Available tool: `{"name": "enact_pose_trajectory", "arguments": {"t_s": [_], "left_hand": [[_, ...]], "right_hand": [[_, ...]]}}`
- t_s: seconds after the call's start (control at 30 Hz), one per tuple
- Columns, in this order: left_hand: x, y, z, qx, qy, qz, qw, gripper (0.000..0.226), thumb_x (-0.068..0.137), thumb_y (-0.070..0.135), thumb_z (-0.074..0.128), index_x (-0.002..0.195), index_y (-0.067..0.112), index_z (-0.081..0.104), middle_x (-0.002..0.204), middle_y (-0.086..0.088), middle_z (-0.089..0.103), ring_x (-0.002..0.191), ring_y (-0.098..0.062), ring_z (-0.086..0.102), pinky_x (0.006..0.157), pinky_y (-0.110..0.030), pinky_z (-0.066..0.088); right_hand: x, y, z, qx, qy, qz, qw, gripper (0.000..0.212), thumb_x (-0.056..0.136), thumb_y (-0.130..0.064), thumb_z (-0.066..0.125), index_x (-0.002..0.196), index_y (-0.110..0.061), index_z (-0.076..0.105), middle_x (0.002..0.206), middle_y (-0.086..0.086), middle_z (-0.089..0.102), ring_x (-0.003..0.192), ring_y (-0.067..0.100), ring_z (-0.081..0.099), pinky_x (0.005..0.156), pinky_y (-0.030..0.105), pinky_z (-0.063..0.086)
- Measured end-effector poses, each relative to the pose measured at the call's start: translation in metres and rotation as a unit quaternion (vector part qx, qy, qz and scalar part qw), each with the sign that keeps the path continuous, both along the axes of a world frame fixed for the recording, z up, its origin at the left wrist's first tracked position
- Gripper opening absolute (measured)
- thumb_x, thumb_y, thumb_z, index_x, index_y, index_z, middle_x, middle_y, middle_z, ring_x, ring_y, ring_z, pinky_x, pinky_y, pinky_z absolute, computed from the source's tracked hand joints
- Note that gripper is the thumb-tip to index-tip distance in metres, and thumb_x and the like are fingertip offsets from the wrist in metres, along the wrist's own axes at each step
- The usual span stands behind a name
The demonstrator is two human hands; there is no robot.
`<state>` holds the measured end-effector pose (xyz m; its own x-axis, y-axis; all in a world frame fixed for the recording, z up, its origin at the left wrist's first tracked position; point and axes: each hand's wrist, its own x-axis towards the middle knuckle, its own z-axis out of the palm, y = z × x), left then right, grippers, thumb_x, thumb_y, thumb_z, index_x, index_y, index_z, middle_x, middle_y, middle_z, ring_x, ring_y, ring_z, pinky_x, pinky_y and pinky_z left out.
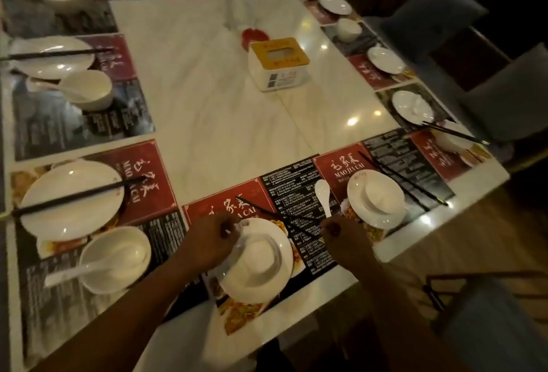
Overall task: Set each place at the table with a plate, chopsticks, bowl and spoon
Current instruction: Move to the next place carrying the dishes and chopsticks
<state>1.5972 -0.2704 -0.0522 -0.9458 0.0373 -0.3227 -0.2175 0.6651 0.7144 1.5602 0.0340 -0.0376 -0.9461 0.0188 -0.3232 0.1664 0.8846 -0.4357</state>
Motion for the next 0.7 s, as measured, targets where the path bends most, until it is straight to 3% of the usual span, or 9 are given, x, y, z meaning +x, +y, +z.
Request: {"name": "enact_pose_trajectory", "arguments": {"t_s": [0.1, 0.2, 0.23, 0.33, 0.4, 0.43, 0.5, 0.7], "left_hand": [[0.000, 0.019, 0.001, -0.040, 0.007, 0.072, 0.997, 0.016, 0.091, 0.027, 0.066, 0.077, 0.031, 0.059, 0.075, 0.013, 0.062, 0.072, -0.002, 0.059, 0.068, -0.026, 0.051], [0.013, 0.033, 0.000, -0.062, -0.008, 0.144, 0.988, 0.009, 0.092, 0.029, 0.064, 0.084, 0.029, 0.059, 0.076, 0.015, 0.059, 0.071, 0.003, 0.055, 0.066, -0.020, 0.043], [0.019, 0.035, -0.001, -0.060, -0.020, 0.162, 0.985, 0.002, 0.092, 0.032, 0.063, 0.091, 0.030, 0.062, 0.080, 0.015, 0.062, 0.075, 0.003, 0.057, 0.071, -0.021, 0.047], [0.042, 0.041, -0.002, -0.031, -0.040, 0.216, 0.975, 0.016, 0.091, 0.026, 0.065, 0.106, 0.031, 0.066, 0.095, 0.013, 0.069, 0.089, -0.005, 0.064, 0.086, -0.031, 0.054], [0.054, 0.047, 0.001, -0.017, -0.039, 0.229, 0.972, 0.020, 0.092, 0.022, 0.064, 0.112, 0.028, 0.064, 0.102, 0.014, 0.067, 0.095, -0.007, 0.063, 0.085, -0.025, 0.052], [0.058, 0.051, 0.003, -0.012, -0.039, 0.231, 0.972, 0.022, 0.093, 0.023, 0.063, 0.115, 0.027, 0.062, 0.105, 0.015, 0.064, 0.097, -0.007, 0.061, 0.083, -0.019, 0.048], [0.065, 0.058, 0.003, -0.009, -0.048, 0.238, 0.970, 0.028, 0.094, 0.027, 0.063, 0.121, 0.026, 0.061, 0.109, 0.013, 0.063, 0.099, -0.006, 0.059, 0.082, -0.015, 0.043], [0.071, 0.065, -0.008, 0.019, -0.049, 0.283, 0.958, 0.030, 0.092, 0.025, 0.065, 0.121, 0.026, 0.064, 0.111, 0.010, 0.068, 0.096, -0.003, 0.062, 0.087, -0.017, 0.050]], "right_hand": [[-0.035, 0.009, -0.010, -0.040, 0.043, 0.074, 0.996, 0.003, 0.092, -0.016, 0.065, 0.089, -0.015, 0.066, 0.077, -0.006, 0.066, 0.070, 0.012, 0.062, 0.069, 0.032, 0.054], [-0.045, -0.010, -0.008, -0.105, 0.002, 0.142, 0.984, 0.016, 0.090, -0.034, 0.067, 0.101, -0.023, 0.064, 0.085, -0.012, 0.067, 0.078, 0.004, 0.065, 0.072, 0.025, 0.054], [-0.042, -0.021, -0.005, -0.122, -0.015, 0.179, 0.976, 0.023, 0.089, -0.040, 0.067, 0.107, -0.027, 0.062, 0.090, -0.015, 0.065, 0.083, 0.002, 0.063, 0.074, 0.024, 0.054], [-0.018, -0.050, 0.001, -0.133, -0.055, 0.328, 0.934, 0.053, 0.078, -0.057, 0.073, 0.123, -0.036, 0.054, 0.117, -0.016, 0.054, 0.108, 0.003, 0.052, 0.092, 0.028, 0.049], [-0.002, -0.061, -0.007, -0.093, -0.082, 0.436, 0.891, 0.087, 0.071, -0.063, 0.075, 0.143, -0.034, 0.037, 0.147, -0.009, 0.037, 0.135, 0.012, 0.035, 0.112, 0.036, 0.037], [0.001, -0.064, -0.016, -0.056, -0.077, 0.484, 0.870, 0.102, 0.070, -0.064, 0.076, 0.152, -0.031, 0.024, 0.158, -0.004, 0.023, 0.145, 0.018, 0.022, 0.119, 0.040, 0.027], [0.001, -0.067, -0.029, -0.002, -0.042, 0.535, 0.844, 0.113, 0.073, -0.059, 0.076, 0.157, -0.031, 0.007, 0.165, 0.001, 0.005, 0.151, 0.023, 0.006, 0.122, 0.043, 0.017], [-0.009, -0.072, -0.040, -0.029, -0.039, 0.545, 0.837, 0.108, 0.073, -0.042, 0.084, 0.155, -0.028, 0.016, 0.163, 0.000, 0.015, 0.150, 0.022, 0.016, 0.120, 0.043, 0.026]]}}
